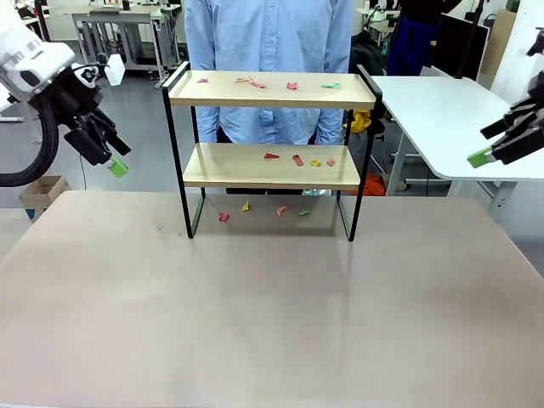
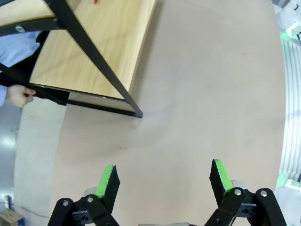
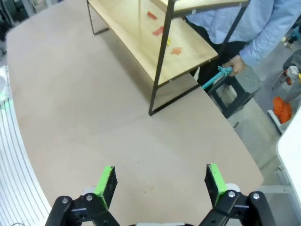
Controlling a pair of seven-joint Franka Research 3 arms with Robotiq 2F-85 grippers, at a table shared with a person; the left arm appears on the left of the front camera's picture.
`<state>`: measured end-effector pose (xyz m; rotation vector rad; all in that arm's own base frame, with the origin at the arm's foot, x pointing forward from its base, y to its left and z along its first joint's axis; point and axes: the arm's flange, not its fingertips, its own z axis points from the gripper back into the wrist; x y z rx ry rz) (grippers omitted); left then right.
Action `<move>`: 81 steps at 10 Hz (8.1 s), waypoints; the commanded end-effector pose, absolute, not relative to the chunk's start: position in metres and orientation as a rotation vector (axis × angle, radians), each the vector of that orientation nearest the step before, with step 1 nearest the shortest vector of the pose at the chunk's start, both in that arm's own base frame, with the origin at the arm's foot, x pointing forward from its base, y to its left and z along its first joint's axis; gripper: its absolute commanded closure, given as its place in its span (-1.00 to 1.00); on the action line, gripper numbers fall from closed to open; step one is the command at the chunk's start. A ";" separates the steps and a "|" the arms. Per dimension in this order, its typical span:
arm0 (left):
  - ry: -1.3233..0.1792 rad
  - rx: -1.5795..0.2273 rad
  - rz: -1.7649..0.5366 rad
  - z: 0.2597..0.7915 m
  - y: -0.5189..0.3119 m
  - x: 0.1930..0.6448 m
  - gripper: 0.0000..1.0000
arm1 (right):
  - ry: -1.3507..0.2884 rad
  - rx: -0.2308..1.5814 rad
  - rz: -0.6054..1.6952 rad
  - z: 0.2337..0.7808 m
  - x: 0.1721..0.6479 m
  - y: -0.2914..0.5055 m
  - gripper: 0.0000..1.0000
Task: Clean the shelf.
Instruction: Pick up the Duster handed by the human.
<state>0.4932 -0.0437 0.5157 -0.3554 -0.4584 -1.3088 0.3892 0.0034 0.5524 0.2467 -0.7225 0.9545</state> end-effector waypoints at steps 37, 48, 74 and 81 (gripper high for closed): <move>-1.232 -1.255 -1.191 0.362 0.165 0.620 -1.00 | -1.340 1.153 1.056 0.305 0.624 -0.102 -1.00; -1.230 -1.231 -1.198 0.365 0.172 0.618 -1.00 | -1.339 1.144 1.073 0.311 0.623 -0.100 -1.00; -1.230 -1.231 -1.198 0.365 0.172 0.618 -1.00 | -1.331 1.145 1.075 0.309 0.622 -0.100 -1.00; -1.230 -1.231 -1.198 0.365 0.172 0.618 -1.00 | -0.849 0.913 0.660 0.479 0.571 -0.125 -1.00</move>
